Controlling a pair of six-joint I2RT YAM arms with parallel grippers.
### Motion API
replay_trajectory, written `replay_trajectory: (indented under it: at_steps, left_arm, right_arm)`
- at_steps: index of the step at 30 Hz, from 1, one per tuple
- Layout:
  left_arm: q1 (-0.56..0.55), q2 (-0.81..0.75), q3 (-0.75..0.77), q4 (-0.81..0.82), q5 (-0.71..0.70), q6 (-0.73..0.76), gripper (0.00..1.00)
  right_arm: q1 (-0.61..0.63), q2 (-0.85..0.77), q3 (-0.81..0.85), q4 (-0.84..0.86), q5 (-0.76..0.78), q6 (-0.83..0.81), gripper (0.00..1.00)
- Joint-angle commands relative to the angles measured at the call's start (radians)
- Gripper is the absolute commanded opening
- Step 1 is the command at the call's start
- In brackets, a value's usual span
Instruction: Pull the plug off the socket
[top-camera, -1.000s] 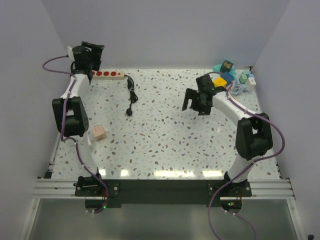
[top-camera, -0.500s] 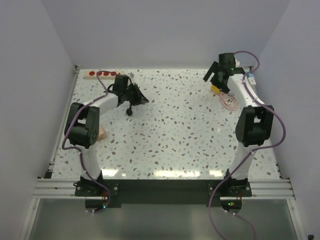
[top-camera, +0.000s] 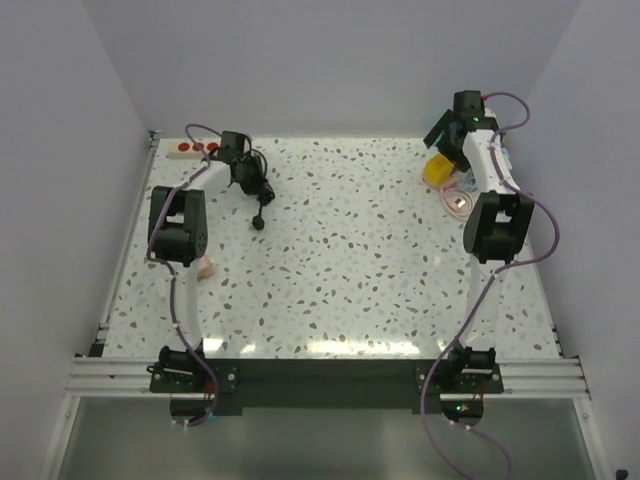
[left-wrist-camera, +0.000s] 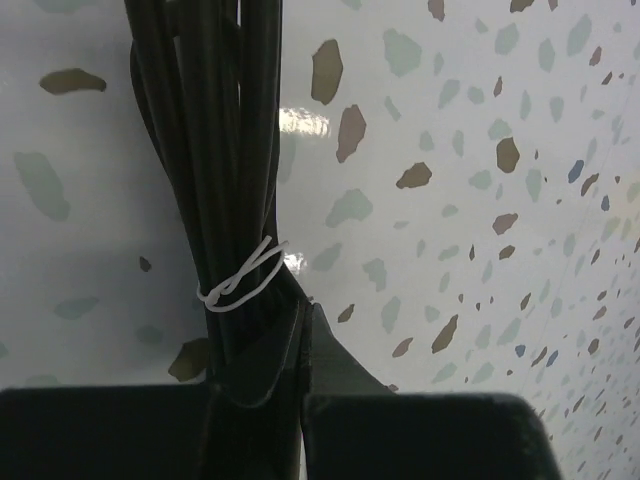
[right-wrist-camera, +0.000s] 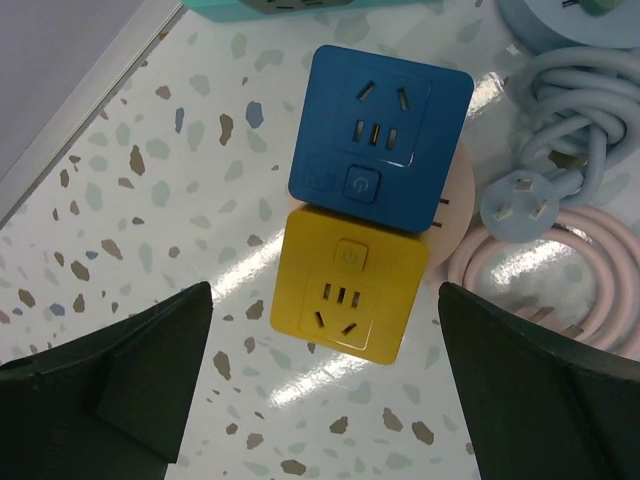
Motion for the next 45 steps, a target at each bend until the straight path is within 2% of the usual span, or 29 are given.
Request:
replay_trajectory:
  at_steps: [1,8,12,16,17,19,20,22,23,28,31,33,39,45]
  left_arm:
    - [0.063,0.086,0.111,-0.097,-0.080,0.080,0.00]
    - [0.094,0.160,0.364,-0.131,-0.126,0.125,0.00]
    - [0.109,0.204,0.485,-0.101,-0.100,0.116,0.00]
    - [0.115,0.166,0.498,-0.044,-0.020,0.076,0.00]
    - [0.114,0.142,0.440,-0.024,0.000,0.070,0.00]
    - [0.109,0.050,0.366,0.019,0.047,0.057,0.02]
    - [0.105,0.014,0.287,0.031,0.058,0.057,0.04]
    - [0.091,-0.091,0.208,0.060,0.080,0.065,0.05]
    - [0.085,-0.127,0.129,0.069,0.087,0.066,0.06]
    - [0.054,-0.312,-0.080,0.102,0.153,0.068,0.08]
    - [0.029,-0.392,-0.201,0.103,0.144,0.086,0.10]
    - [0.017,-0.437,-0.293,0.109,0.140,0.085,0.10]
    - [-0.001,-0.542,-0.494,0.097,0.104,0.079,0.13]
    - [-0.033,-0.651,-0.640,0.085,0.043,0.062,0.12]
  right_arm:
    - [-0.012,0.065,0.112,-0.125,0.031,0.042,0.99]
    - [-0.021,0.129,0.133,-0.128,0.020,0.058,0.99]
    - [-0.026,0.183,0.165,-0.114,-0.009,0.071,0.98]
    - [-0.029,0.212,0.196,-0.091,-0.058,0.063,0.86]
    - [-0.029,0.209,0.189,-0.078,-0.084,0.059,0.72]
    - [-0.029,0.179,0.158,-0.049,-0.130,0.037,0.51]
    - [-0.026,0.162,0.108,-0.012,-0.147,0.031,0.27]
    - [-0.026,0.105,0.052,0.017,-0.191,0.013,0.03]
    - [-0.020,0.093,0.011,0.030,-0.226,0.000,0.00]
    - [0.053,0.051,-0.031,-0.085,-0.433,-0.174,0.00]
    - [0.156,-0.007,-0.090,-0.151,-0.464,-0.309,0.00]
    - [0.219,-0.061,-0.214,-0.141,-0.454,-0.363,0.00]
    - [0.460,-0.268,-0.586,0.004,-0.484,-0.357,0.00]
    - [0.705,-0.412,-0.817,0.088,-0.363,-0.334,0.00]
